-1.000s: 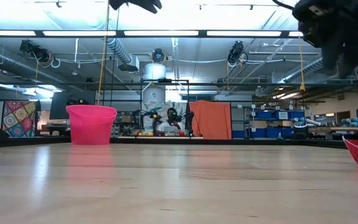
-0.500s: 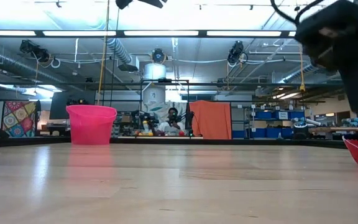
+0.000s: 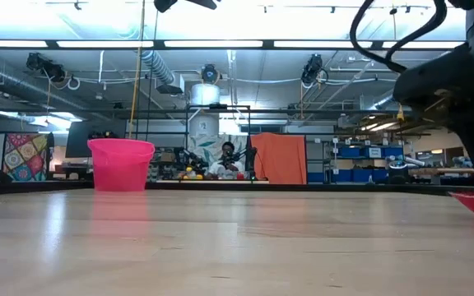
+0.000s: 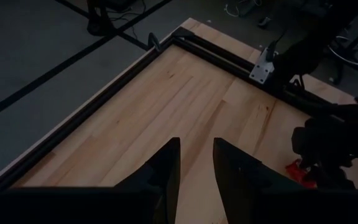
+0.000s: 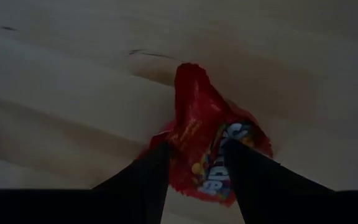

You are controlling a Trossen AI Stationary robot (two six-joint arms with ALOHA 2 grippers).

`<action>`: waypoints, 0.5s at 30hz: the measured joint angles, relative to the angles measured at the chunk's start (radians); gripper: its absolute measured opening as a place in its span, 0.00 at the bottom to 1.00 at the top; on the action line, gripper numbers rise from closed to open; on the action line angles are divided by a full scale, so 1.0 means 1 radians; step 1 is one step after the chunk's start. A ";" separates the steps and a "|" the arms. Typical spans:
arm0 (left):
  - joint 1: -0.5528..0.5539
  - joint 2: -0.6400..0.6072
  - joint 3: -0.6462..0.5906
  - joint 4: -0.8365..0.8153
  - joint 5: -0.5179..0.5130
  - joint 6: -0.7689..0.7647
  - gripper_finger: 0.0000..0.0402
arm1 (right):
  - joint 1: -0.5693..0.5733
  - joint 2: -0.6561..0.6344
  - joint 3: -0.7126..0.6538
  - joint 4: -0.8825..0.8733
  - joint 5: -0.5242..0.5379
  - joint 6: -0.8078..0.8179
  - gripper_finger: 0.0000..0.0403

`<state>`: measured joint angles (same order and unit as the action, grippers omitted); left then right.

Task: Sort candy by brand, put in halloween buckets
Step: Put the red candy into the violet bucket

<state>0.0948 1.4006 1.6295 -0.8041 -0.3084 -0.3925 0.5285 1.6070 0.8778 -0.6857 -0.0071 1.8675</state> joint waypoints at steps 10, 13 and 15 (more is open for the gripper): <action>0.000 0.000 0.000 -0.001 0.008 0.000 0.25 | 0.006 0.042 0.003 0.011 0.000 -0.003 0.30; 0.000 0.000 0.000 -0.002 0.008 0.000 0.25 | 0.007 0.041 0.003 0.006 0.006 -0.019 0.18; 0.000 0.000 0.000 -0.002 0.008 0.000 0.25 | 0.006 0.040 0.004 0.005 0.007 -0.042 0.09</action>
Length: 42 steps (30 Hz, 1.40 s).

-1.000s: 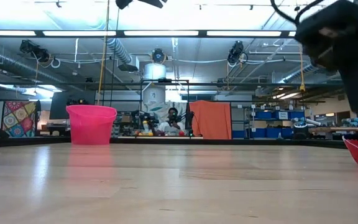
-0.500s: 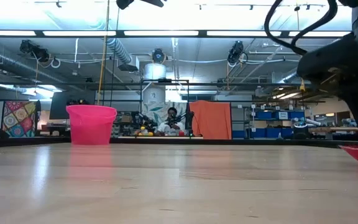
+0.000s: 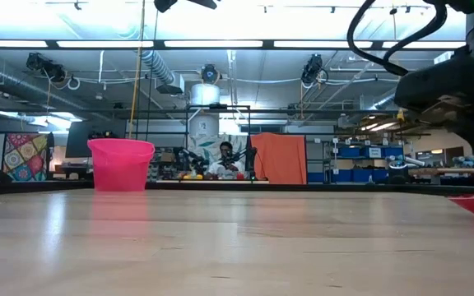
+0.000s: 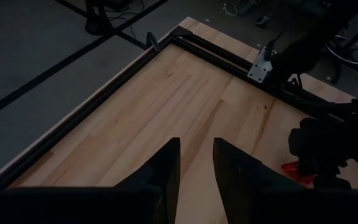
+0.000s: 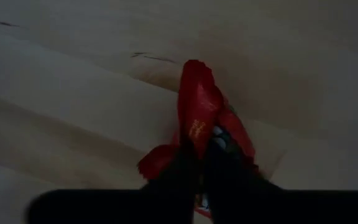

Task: Sort candy by brand, put in halloween buckets
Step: Put the red candy into the violet bucket

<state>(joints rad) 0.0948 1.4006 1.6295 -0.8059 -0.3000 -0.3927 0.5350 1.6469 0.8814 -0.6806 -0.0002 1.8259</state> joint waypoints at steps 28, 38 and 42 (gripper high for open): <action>0.150 0.006 0.110 0.339 0.434 -0.102 0.25 | -0.172 -0.637 0.212 0.150 0.729 -0.889 0.00; 0.167 0.120 0.109 0.781 0.767 -0.416 0.25 | -0.317 -0.679 0.217 0.761 0.540 -1.519 0.00; 0.167 0.179 0.109 0.825 0.798 -0.473 0.25 | -0.355 -0.662 0.216 0.774 0.475 -1.537 0.00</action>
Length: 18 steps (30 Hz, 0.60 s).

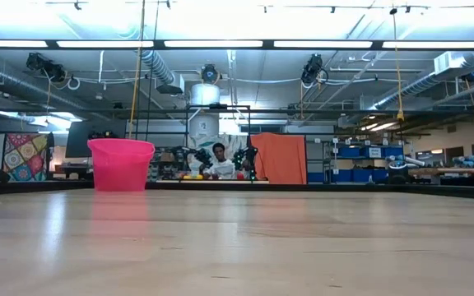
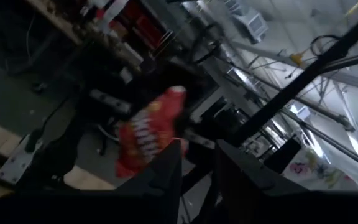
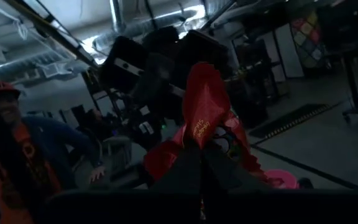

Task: Sort candy by brand, put in halloween buckets
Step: Put the red candy into the violet bucket

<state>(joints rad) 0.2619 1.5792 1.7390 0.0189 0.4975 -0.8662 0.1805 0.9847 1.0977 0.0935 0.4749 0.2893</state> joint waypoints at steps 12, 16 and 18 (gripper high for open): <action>0.013 0.072 -0.002 0.003 0.028 0.054 0.27 | -0.024 0.011 -0.001 0.018 -0.070 0.005 0.00; 0.013 0.086 -0.002 0.041 0.034 0.054 0.30 | -0.039 0.018 -0.001 0.018 -0.084 0.006 0.00; 0.013 0.090 -0.002 0.053 0.047 0.050 0.32 | -0.048 0.023 -0.001 0.018 -0.098 0.006 0.00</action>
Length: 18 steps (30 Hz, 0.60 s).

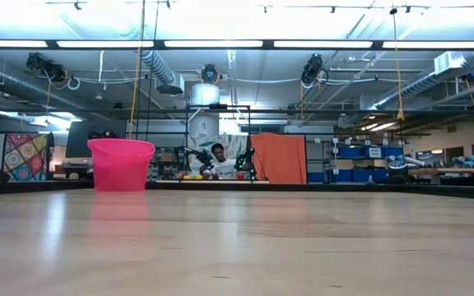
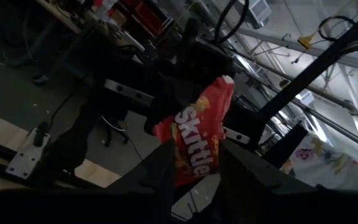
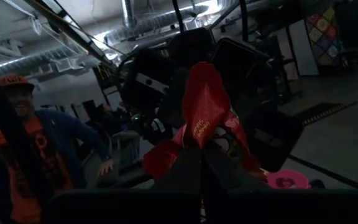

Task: Sort candy by brand, put in halloween buckets
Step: Put the red candy into the violet bucket

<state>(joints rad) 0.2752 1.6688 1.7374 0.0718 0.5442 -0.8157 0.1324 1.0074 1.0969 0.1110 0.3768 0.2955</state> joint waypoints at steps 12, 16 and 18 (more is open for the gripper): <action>0.000 0.007 0.001 0.022 0.010 -0.006 0.37 | -0.072 0.038 0.000 0.021 -0.104 0.027 0.00; 0.000 0.007 0.001 0.036 0.010 -0.005 0.37 | -0.095 0.053 0.000 0.036 -0.135 0.044 0.00; 0.000 0.007 0.001 0.036 0.009 -0.006 0.37 | -0.108 0.055 0.000 0.037 -0.153 0.052 0.00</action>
<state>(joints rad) 0.2756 1.6756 1.7382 0.1076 0.5535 -0.8215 0.0246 1.0628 1.0969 0.1478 0.2241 0.3473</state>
